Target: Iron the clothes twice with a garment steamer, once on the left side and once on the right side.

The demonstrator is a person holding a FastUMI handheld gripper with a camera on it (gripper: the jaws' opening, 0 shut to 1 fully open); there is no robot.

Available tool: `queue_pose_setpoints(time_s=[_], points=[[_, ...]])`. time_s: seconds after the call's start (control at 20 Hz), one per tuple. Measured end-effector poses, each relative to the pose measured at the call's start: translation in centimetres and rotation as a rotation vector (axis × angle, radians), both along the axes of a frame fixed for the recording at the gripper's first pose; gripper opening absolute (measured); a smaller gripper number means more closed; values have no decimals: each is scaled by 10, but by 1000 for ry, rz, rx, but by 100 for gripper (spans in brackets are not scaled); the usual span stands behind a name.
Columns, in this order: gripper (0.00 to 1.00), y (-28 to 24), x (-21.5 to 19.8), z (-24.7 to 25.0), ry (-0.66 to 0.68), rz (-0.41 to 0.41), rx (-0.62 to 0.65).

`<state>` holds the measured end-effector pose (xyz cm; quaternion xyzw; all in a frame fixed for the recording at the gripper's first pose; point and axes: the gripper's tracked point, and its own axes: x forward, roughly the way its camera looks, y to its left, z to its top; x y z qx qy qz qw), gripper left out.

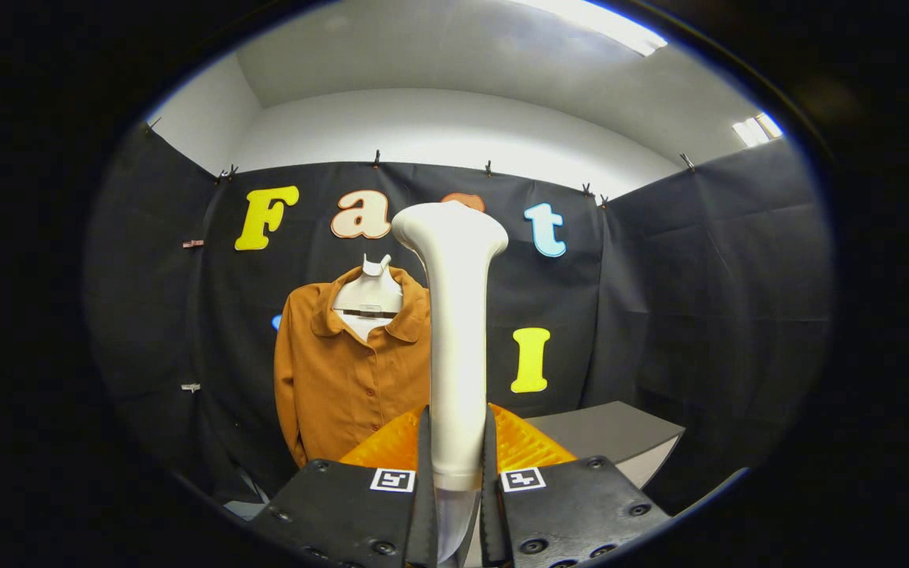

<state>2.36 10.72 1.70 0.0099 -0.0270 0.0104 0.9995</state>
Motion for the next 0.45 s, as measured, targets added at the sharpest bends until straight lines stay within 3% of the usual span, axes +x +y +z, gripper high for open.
queue_pose_setpoints(time_s=[0.45], points=[[25, -5, -2, -1, 3, -12, -1]])
